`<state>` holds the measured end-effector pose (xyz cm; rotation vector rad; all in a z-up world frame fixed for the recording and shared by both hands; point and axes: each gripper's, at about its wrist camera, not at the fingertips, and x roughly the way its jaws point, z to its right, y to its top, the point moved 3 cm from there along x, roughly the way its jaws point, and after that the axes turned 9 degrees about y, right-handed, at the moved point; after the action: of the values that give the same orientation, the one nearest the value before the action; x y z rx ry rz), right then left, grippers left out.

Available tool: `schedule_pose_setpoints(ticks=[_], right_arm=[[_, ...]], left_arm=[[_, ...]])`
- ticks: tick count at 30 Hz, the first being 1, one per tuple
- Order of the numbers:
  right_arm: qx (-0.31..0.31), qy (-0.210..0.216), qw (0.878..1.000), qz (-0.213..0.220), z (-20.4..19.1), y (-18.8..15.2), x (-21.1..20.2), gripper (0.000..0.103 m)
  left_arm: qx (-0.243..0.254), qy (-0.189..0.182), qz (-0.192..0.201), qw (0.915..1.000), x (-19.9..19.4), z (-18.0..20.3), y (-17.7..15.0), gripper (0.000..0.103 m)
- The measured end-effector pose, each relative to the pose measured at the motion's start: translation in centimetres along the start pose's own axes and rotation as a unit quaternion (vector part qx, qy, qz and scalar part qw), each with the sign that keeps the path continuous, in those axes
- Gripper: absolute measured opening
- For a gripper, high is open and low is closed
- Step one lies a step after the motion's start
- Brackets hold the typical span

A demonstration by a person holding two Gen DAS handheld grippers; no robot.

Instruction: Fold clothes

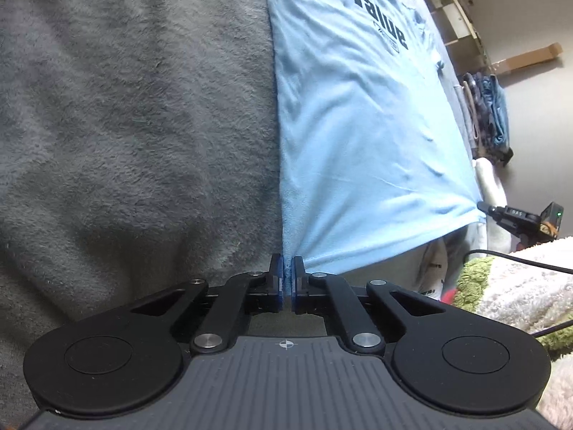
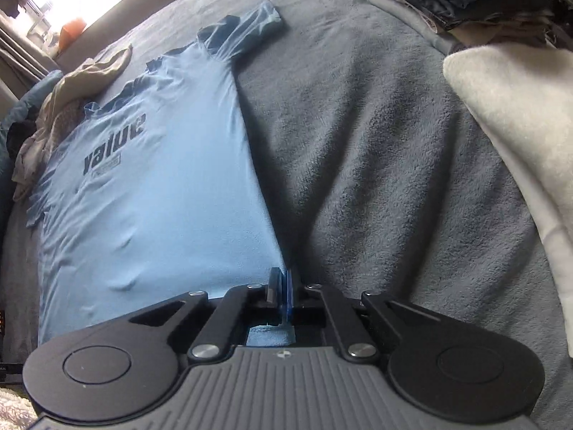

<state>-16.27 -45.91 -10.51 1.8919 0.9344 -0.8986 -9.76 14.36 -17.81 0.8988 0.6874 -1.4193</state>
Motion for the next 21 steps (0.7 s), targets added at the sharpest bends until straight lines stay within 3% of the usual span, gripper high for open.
schedule_pose_setpoints(ticks=[8, 11, 12, 13, 15, 19, 21], right_arm=[[-0.030, -0.072, 0.995, -0.054, 0.3, -0.6, 3.9, 0.006], [-0.031, -0.069, 0.995, -0.061, 0.5, -0.4, 3.5, 0.034], [-0.031, -0.070, 0.995, -0.066, 0.6, -0.4, 3.2, 0.041], [-0.030, -0.075, 0.994, -0.070, 0.8, -0.3, 2.7, 0.044], [-0.027, -0.088, 0.993, -0.076, 1.2, 0.0, 1.7, 0.047], [-0.022, -0.106, 0.993, -0.039, 0.6, 1.7, -0.8, 0.047], [-0.030, -0.098, 0.995, -0.008, -0.7, 3.0, -1.7, 0.047]], left_arm=[[0.029, 0.024, -0.018, 0.9991, 1.8, 0.5, -0.5, 0.002], [0.058, 0.034, -0.023, 0.9975, 1.4, 1.0, -1.0, 0.006], [0.064, 0.034, -0.031, 0.9969, 1.3, 0.9, -1.2, 0.012], [0.069, 0.036, -0.038, 0.9962, 1.2, 0.8, -1.4, 0.019], [0.076, 0.042, -0.046, 0.9952, 0.7, 0.4, -1.7, 0.022], [0.068, 0.048, -0.042, 0.9956, -1.5, -1.3, -0.9, 0.024], [0.054, 0.061, -0.011, 0.9966, -3.1, -2.3, 0.6, 0.025]])
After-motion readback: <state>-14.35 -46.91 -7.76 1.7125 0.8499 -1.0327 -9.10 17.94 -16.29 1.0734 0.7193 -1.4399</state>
